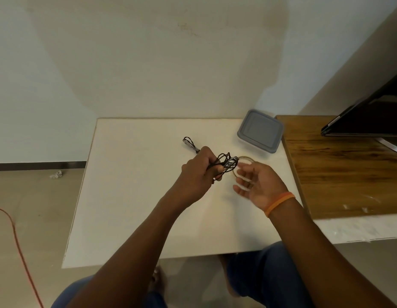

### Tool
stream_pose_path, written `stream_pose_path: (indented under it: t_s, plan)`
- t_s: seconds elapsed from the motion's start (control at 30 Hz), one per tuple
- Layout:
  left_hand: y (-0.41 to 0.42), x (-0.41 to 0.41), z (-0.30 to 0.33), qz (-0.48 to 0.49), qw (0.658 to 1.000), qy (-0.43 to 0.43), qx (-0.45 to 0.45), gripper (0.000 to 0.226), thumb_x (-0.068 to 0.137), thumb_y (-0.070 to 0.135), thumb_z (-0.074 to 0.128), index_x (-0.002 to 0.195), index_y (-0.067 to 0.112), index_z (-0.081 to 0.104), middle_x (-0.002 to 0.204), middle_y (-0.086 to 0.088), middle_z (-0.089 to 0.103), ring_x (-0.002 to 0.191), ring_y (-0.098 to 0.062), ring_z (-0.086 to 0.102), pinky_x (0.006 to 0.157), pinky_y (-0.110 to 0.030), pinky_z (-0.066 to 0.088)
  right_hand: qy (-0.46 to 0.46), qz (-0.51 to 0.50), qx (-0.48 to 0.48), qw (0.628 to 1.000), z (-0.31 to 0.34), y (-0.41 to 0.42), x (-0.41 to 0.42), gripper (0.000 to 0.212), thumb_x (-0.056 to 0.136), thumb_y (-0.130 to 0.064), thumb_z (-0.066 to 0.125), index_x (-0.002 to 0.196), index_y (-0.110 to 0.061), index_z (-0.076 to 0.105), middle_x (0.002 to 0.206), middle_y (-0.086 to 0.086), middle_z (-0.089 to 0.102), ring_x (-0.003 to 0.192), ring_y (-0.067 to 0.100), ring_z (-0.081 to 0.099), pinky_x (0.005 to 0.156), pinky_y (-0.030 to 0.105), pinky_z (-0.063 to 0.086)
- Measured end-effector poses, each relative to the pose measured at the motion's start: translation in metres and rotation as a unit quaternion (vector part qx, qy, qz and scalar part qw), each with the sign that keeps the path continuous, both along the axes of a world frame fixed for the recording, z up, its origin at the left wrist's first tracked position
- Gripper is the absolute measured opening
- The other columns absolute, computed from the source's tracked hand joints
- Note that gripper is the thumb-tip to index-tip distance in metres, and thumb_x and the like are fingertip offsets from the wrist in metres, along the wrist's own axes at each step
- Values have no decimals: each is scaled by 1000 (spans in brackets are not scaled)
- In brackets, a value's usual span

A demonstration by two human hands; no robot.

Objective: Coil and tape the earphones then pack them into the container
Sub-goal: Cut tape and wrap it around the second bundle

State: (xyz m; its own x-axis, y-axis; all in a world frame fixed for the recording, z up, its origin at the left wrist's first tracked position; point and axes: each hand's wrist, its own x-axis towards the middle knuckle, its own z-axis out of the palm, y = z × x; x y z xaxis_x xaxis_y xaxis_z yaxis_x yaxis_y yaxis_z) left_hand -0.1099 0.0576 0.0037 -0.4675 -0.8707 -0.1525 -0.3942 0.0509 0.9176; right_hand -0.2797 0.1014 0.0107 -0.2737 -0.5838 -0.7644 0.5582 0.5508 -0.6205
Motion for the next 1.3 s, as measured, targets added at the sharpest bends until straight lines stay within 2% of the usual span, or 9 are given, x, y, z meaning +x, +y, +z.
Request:
stream_pose_path:
  t_s: [0.07,0.1,0.2,0.3,0.47,0.57,0.73,0.93,1.3]
  plan:
    - [-1,0,1,-4,999,23,26,35,96,16,53,74,40,39,70,11,67,76,-14,63,76,-42,58,158,92,-109,977,4,-2,3,29,83,1,52,99,-12,71,103,10,66,96,23,59,75,31,50]
    - [-1,0,2,-6,998,40,41,35,96,13,53,76,38,39,70,9,66,73,-11,62,73,-37,57,164,131,-162,964,5,-2,5,32,78,2,53,99,-13,73,104,9,68,101,23,60,80,31,50]
    - [-2,0,10,-1,993,92,78,21,98,7,52,83,18,41,75,-2,63,65,-2,58,61,-21,50,49,193,-239,950,6,-1,14,35,75,1,51,89,-16,78,90,7,71,95,25,62,96,41,48]
    - [-3,2,14,13,992,97,77,15,98,6,53,87,11,45,78,-3,59,61,6,55,54,-12,45,47,211,-233,948,2,-1,18,25,82,3,58,96,-9,74,88,13,69,90,29,65,102,56,44]
    - [-6,5,12,44,990,103,83,8,99,9,53,94,5,48,79,-9,64,65,-7,59,58,-17,48,130,228,-201,944,4,2,17,17,92,-4,60,106,-1,69,96,12,74,98,31,70,92,52,54]
    - [-7,3,9,58,992,87,67,9,100,11,52,98,3,48,84,-8,66,70,-6,62,64,-24,53,230,222,-192,928,5,3,18,12,92,-9,62,96,-12,72,80,-7,74,86,17,72,85,47,55]
    - [0,-4,-1,77,996,-30,-36,11,100,17,48,90,20,43,74,9,65,77,-15,62,84,-48,50,296,201,-188,915,0,2,29,15,92,-13,63,85,-20,75,61,-11,62,65,11,56,66,35,53]
    - [4,-5,-3,99,990,-63,-84,14,100,11,44,89,21,41,73,11,60,73,-12,56,85,-45,44,264,178,-191,929,-3,3,42,13,93,-19,64,94,-22,77,86,-2,75,75,17,55,60,30,48]
    - [9,-10,0,12,991,-97,-95,13,104,19,35,91,21,38,83,2,55,78,-15,47,90,-39,33,277,41,-148,949,-7,5,50,9,88,-18,69,91,-12,76,55,-17,63,51,-1,55,66,26,45]
